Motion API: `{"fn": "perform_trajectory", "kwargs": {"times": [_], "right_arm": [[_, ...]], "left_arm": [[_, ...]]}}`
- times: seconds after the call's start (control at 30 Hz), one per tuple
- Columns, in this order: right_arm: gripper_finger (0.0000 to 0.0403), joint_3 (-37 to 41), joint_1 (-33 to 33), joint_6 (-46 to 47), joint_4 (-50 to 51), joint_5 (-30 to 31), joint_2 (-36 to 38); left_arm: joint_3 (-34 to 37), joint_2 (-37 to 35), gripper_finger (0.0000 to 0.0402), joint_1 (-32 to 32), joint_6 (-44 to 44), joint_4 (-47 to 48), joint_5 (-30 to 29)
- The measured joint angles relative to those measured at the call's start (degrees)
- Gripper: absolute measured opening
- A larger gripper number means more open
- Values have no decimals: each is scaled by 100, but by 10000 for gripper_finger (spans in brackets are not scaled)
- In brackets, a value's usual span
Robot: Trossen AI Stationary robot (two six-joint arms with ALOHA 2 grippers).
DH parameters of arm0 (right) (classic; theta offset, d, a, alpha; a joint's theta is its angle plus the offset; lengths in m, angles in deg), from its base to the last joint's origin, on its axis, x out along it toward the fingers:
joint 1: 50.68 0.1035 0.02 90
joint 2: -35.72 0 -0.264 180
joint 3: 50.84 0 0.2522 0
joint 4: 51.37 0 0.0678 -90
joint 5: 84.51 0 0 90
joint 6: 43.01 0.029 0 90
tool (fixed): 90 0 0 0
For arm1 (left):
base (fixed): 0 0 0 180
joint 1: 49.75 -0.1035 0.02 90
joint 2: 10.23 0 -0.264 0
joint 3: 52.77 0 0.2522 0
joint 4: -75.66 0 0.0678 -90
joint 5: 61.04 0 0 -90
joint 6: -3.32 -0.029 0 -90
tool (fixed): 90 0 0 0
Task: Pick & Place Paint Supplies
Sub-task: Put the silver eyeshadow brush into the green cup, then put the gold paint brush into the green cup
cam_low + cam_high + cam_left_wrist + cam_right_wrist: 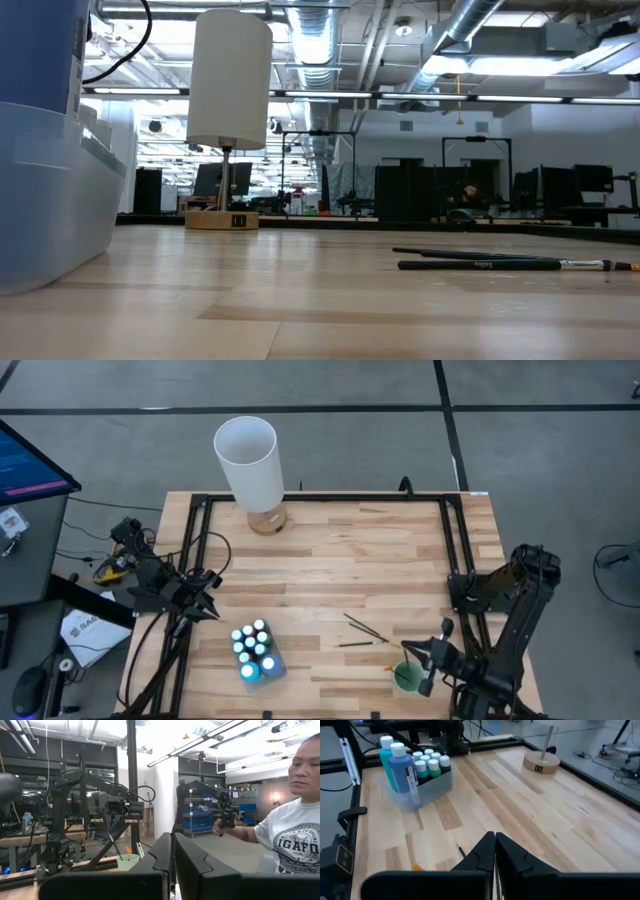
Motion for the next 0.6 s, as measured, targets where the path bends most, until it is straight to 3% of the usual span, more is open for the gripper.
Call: {"fn": "perform_trajectory", "kwargs": {"times": [0.4,0.6], "right_arm": [[115,-8,-226,163,141,-451,20],[154,-420,-564,112,470,-771,502]], "left_arm": [[0,2,8,0,-1,-39,0],[0,2,8,0,-1,-42,0]]}}
